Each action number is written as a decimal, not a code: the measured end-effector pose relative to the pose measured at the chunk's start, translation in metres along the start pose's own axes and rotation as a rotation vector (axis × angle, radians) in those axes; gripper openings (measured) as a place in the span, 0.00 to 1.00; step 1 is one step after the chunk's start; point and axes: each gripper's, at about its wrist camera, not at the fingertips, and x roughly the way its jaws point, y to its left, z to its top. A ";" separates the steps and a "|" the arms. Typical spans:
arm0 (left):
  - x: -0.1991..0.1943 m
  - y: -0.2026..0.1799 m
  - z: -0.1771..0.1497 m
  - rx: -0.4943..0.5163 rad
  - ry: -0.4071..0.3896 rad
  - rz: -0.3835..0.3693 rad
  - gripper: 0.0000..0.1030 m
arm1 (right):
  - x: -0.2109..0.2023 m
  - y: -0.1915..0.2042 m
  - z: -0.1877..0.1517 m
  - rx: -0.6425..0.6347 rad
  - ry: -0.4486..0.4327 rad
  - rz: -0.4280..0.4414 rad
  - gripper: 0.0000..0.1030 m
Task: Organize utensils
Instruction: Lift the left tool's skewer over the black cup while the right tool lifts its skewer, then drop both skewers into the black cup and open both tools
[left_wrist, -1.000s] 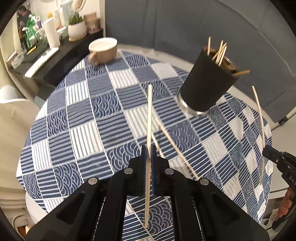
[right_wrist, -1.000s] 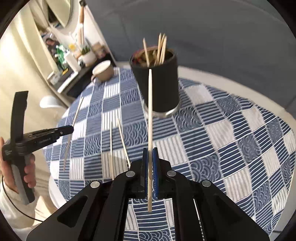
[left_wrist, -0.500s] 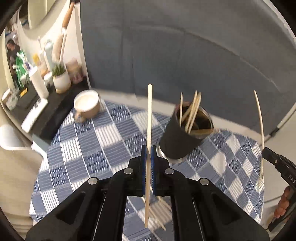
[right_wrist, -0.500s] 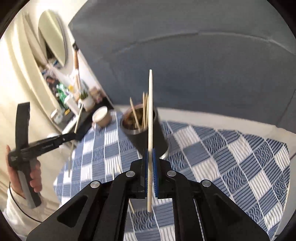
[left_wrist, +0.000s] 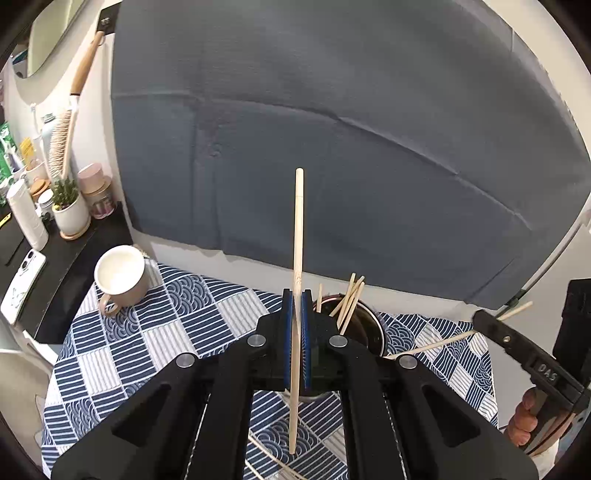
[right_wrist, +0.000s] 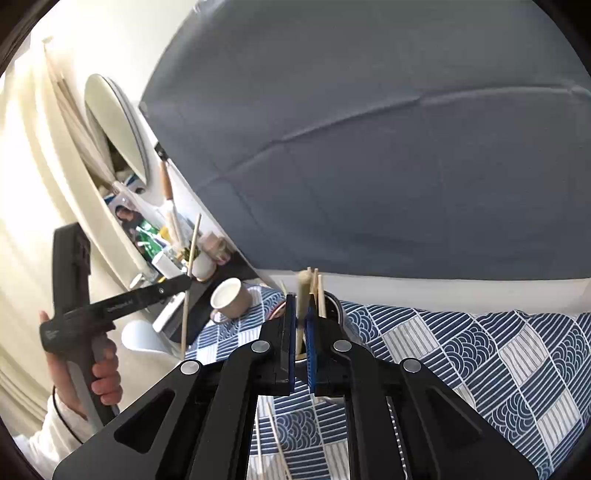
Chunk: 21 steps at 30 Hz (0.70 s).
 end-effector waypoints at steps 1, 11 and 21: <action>0.002 0.000 0.001 -0.004 -0.006 -0.021 0.05 | 0.004 0.000 0.001 -0.003 0.007 -0.002 0.05; 0.024 -0.008 0.014 -0.001 -0.100 -0.163 0.05 | 0.030 0.004 0.021 -0.070 0.046 -0.052 0.05; 0.051 -0.012 0.020 -0.006 -0.183 -0.313 0.05 | 0.039 0.002 0.033 -0.100 0.067 -0.093 0.05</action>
